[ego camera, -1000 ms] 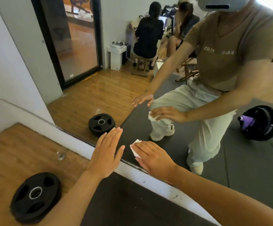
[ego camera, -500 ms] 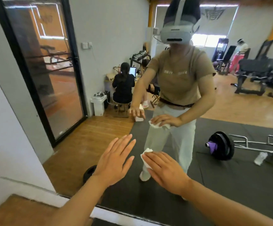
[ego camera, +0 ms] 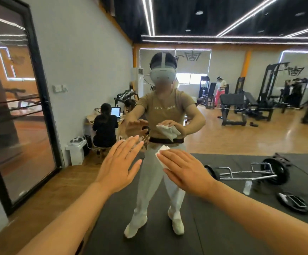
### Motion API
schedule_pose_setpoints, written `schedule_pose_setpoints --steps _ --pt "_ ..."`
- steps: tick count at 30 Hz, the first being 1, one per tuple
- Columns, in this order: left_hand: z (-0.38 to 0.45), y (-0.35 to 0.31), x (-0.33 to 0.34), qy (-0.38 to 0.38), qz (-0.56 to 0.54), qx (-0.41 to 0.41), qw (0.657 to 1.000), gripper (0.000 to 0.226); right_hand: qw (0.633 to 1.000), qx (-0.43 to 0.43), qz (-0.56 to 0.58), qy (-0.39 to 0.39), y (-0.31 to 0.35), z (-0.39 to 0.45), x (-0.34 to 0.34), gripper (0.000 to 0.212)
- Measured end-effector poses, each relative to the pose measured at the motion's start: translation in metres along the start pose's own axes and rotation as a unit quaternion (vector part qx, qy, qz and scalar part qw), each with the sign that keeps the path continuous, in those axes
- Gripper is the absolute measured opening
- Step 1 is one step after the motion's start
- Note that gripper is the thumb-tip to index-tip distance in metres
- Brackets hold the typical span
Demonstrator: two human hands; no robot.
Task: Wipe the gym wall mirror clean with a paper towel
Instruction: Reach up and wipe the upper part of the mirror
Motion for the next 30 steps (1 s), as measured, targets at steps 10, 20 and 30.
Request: schedule_pose_setpoints --steps 10,20,30 --pt "0.171 -0.096 -0.064 -0.125 0.011 -0.028 0.992 0.061 0.991 0.012 -0.103 -0.083 -0.151 0.0 -0.15 0.044" --pt "0.337 -0.1 -0.17 -0.266 0.042 -0.018 0.963 0.068 0.957 0.036 -0.193 -0.212 -0.264 0.113 -0.261 0.049" --pt "0.458 -0.074 -0.254 -0.351 0.087 -0.046 0.931 0.058 0.935 0.135 -0.131 -0.302 -0.32 0.262 -0.328 0.049"
Point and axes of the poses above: each hand's wrist, its own z-axis towards the middle knuckle, its own x-axis out of the palm, y = z × x, the point moved 5 cm from there along z, towards the middle knuckle
